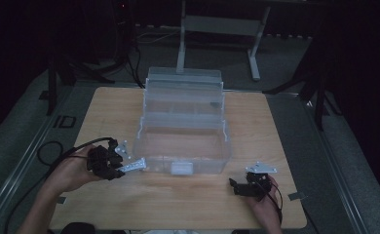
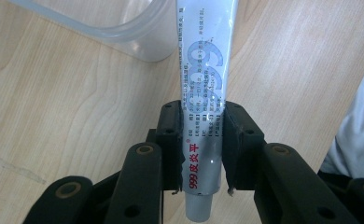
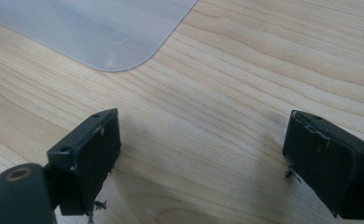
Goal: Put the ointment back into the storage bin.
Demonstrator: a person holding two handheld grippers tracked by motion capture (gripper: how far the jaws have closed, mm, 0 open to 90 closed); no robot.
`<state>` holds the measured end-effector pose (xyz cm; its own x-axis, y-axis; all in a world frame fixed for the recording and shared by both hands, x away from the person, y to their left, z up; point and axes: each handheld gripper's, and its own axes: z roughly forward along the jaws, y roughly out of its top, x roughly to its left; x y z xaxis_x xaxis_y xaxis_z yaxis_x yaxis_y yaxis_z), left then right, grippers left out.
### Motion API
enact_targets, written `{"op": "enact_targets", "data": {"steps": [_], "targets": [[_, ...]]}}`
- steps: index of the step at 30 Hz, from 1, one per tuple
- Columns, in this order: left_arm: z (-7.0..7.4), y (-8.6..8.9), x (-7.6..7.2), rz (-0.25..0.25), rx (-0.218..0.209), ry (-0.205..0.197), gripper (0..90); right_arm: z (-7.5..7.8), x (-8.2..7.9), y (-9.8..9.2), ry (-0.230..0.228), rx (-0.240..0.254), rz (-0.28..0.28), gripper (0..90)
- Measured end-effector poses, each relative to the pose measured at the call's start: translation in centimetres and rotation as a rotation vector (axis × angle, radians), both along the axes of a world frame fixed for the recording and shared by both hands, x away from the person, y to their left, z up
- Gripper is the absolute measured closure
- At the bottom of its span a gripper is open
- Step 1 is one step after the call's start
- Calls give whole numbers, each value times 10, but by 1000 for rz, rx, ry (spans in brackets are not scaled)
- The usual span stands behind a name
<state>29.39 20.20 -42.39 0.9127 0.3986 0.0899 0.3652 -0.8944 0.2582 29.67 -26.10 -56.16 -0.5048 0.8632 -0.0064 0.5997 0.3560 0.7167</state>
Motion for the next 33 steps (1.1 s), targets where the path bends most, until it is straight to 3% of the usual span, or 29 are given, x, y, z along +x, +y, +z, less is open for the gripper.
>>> {"op": "enact_targets", "data": {"steps": [21, 33], "targets": [[15, -1, 9, -26, -3, -46, 710, 0, 0, 0, 1, 0, 0, 110], [21, -6, 17, -64, 24, -69, 710, 0, 0, 0, -2, -1, 2, 110]]}}
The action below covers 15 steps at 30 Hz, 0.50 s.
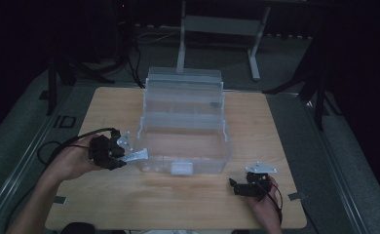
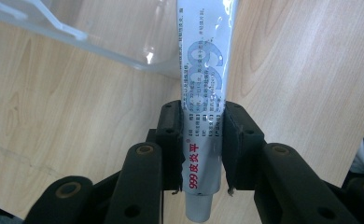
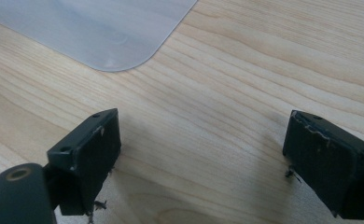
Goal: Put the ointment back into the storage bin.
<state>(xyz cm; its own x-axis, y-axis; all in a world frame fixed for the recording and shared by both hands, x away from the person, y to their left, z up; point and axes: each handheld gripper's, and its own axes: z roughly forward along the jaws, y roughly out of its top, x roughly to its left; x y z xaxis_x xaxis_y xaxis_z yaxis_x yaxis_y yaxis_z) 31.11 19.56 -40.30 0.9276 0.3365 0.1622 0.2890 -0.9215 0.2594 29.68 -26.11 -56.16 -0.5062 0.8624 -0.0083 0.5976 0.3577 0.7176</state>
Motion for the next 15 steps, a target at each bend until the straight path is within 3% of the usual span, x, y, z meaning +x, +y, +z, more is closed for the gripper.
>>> {"op": "enact_targets", "data": {"steps": [15], "targets": [[7, -6, 13, -37, -2, 4, 710, 0, 0, 0, 2, 0, -1, 110]]}}
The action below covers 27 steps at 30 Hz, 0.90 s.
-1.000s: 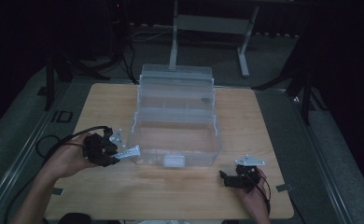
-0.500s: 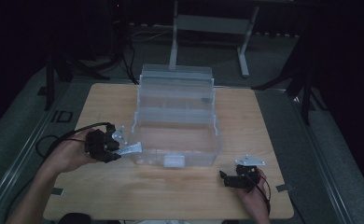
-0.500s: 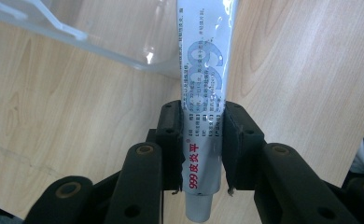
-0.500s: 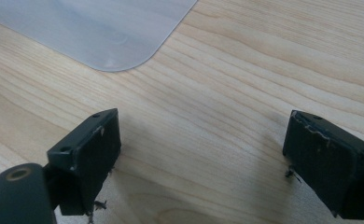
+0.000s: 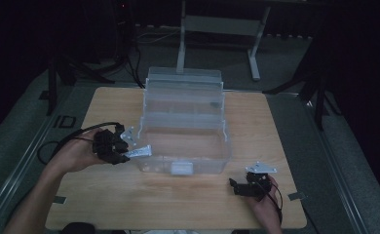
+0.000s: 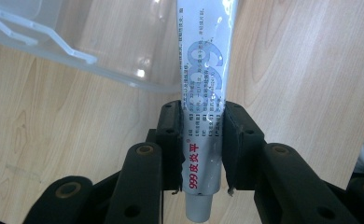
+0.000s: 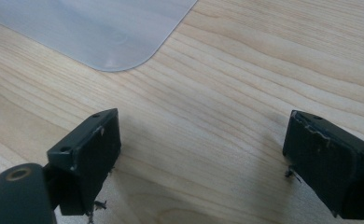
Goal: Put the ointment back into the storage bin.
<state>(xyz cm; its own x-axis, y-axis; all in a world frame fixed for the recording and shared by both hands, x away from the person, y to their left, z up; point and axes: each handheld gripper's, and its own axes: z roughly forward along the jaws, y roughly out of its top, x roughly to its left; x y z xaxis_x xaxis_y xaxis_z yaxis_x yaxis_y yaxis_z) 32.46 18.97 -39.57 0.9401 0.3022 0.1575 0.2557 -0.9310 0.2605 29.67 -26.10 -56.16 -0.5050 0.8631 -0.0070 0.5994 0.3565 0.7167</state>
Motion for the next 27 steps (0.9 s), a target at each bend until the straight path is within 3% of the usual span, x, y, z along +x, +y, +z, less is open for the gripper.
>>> {"op": "enact_targets", "data": {"steps": [27], "targets": [[7, -19, 18, -35, 21, 9, 710, 0, 0, 0, -1, 0, 0, 110]]}}
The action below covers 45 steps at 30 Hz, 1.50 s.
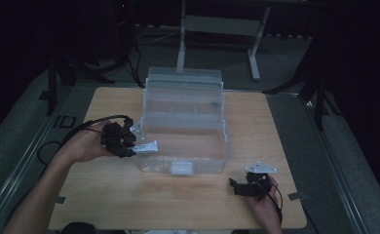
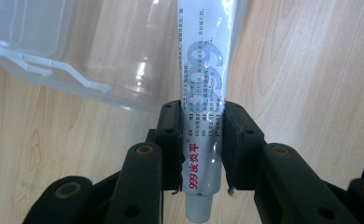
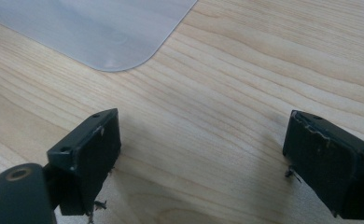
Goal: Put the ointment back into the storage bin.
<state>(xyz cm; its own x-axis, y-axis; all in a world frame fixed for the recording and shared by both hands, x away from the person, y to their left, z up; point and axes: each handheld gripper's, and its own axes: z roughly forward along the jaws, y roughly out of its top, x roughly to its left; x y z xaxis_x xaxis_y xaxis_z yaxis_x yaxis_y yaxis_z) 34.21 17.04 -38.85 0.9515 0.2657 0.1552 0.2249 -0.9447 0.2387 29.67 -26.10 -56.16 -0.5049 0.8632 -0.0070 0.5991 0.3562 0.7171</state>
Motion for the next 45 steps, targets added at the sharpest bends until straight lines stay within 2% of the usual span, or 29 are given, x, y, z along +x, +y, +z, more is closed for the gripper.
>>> {"op": "enact_targets", "data": {"steps": [7, 18, 45], "targets": [[4, -7, 4, -23, 24, -3, 709, 0, 0, 0, 0, 0, 1, 110], [9, -14, 10, -52, 38, -2, 709, 0, 0, 0, 0, 0, 0, 110], [2, -39, 22, -103, 65, 32, 709, 0, 0, 0, 1, 0, 0, 110]]}}
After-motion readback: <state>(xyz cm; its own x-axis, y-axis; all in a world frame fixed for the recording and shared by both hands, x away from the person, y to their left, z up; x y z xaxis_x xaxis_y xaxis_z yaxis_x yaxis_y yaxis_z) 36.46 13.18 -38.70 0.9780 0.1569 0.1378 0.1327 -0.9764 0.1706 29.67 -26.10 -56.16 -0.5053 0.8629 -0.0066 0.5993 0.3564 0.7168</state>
